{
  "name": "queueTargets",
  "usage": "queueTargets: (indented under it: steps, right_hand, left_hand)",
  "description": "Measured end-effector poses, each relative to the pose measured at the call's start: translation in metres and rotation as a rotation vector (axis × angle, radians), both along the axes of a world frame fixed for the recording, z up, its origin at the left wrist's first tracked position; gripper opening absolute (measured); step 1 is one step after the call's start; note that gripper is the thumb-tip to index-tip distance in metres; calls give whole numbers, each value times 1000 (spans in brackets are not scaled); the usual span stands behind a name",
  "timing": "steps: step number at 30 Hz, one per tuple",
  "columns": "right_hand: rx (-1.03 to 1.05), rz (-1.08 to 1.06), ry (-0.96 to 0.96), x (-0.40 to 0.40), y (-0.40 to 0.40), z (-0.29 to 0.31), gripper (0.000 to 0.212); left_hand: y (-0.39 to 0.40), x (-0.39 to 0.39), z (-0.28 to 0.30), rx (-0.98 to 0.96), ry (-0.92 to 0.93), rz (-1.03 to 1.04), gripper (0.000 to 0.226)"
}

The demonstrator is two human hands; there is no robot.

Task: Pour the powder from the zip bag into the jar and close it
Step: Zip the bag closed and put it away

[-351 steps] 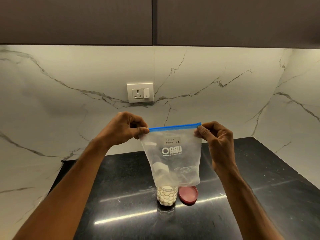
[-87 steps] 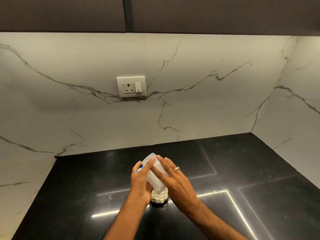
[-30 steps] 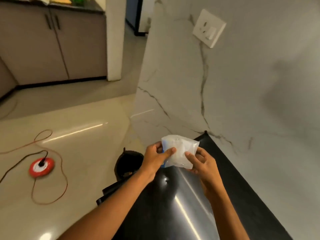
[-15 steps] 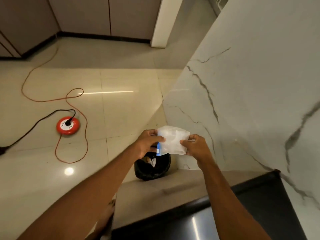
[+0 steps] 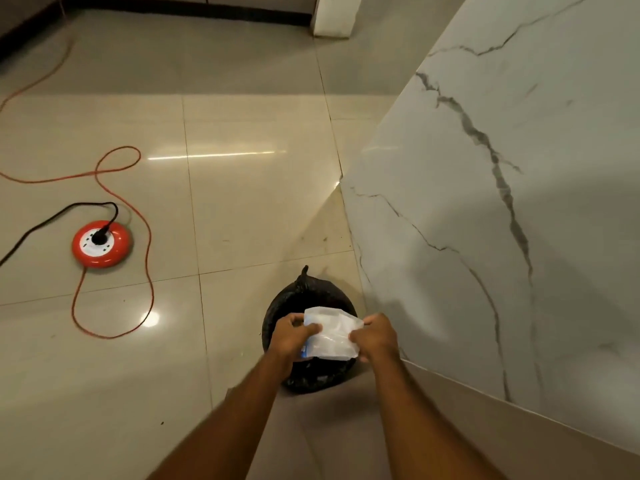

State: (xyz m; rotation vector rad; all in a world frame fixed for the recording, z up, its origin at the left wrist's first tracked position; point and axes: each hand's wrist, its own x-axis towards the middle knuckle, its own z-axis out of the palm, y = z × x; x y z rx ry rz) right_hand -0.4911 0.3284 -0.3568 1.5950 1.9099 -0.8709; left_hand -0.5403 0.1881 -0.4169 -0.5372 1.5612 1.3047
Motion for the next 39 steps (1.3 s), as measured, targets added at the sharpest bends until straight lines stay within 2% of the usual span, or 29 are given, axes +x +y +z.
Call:
queueTargets:
  steps: [3,5,7,8,12,15,19,23,26,30,33,35,37,39]
  right_hand:
    - [-25,-5,-16,0,0,-34,40]
    - [-42,-10,-11,2,-2,-54,49]
    - [-54,2,-13,4,-2,-71,55]
    - [-64,2,-8,6,-3,-76,56]
    - [-105,24,-12,15,-2,-91,46]
    - [-113,30,-4,21,-2,-94,34]
    - [-120,59,-4,22,2,-81,37]
    - [-116,37,29,11,12,-42,30]
    - [-115,-17,51,3,17,6,16]
    - [-122,-40,104,-2,16,74,17]
    - [-102,-26,160,0,7,133,15]
    - [-89,-28,212,7,-4,175,15]
    - [-65,-37,260,19,-16,216,22]
    - [-37,-42,304,33,-26,250,28]
  left_hand:
    - [0,1,-33,-32,-18,-84,38]
    - [-3,0,-51,-38,-55,-166,63]
    - [-9,-2,-64,-35,-123,-149,92]
    - [-12,-2,-68,-35,-157,-126,98]
    - [-23,4,-82,-18,-290,-66,93]
    - [-27,11,-84,0,-281,-36,80]
    - [-29,17,-74,-34,-255,-78,68]
    - [-25,15,-41,-78,-176,-170,39]
    - [-16,10,-5,-77,-99,-199,33]
    - [-2,2,57,-53,60,-204,13]
    - [4,-2,111,-15,132,-216,20]
    - [5,0,154,33,136,-218,17]
    - [4,7,195,84,155,-217,12]
    - [3,16,232,119,201,-233,17]
